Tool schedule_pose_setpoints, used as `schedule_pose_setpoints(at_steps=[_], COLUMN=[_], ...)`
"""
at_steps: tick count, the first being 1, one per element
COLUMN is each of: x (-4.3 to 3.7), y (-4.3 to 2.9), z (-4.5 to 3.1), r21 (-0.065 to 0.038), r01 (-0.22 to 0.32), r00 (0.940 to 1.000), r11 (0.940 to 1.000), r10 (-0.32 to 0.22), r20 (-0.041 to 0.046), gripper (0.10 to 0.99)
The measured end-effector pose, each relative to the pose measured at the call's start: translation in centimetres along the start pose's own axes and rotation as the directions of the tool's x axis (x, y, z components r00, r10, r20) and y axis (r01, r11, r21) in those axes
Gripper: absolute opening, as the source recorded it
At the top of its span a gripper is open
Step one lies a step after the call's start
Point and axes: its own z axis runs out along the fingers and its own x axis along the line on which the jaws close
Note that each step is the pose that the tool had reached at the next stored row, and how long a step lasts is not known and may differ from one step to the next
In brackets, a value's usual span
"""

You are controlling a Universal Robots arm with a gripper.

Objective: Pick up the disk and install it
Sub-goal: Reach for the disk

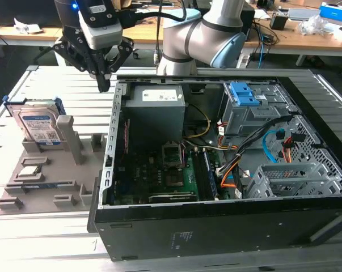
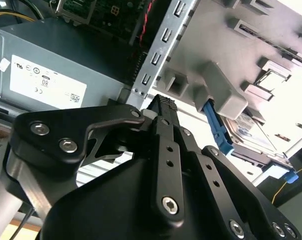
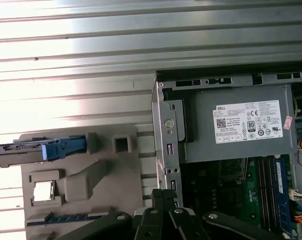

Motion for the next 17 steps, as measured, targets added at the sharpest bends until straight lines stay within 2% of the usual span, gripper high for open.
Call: schedule_pose_setpoints(at_steps=[5, 8, 10, 14, 17], x=[1.22, 2.34, 2.72, 4.06, 4.64], y=[-0.09, -0.17, -0.20, -0.30, -0.35], z=[-0.03, -0.06, -0.07, -0.11, -0.12], r21=[0.000, 0.000, 0.000, 0.000, 0.000], r01=[0.000, 0.000, 0.000, 0.000, 0.000], r00=[1.0000, 1.0000, 1.0000, 1.0000, 1.0000], r11=[1.0000, 1.0000, 1.0000, 1.0000, 1.0000], r10=[0.000, 0.000, 0.000, 0.000, 0.000], r20=[0.0000, 0.0000, 0.0000, 0.0000, 0.0000], gripper=[0.106, 0.106, 0.106, 0.106, 0.106])
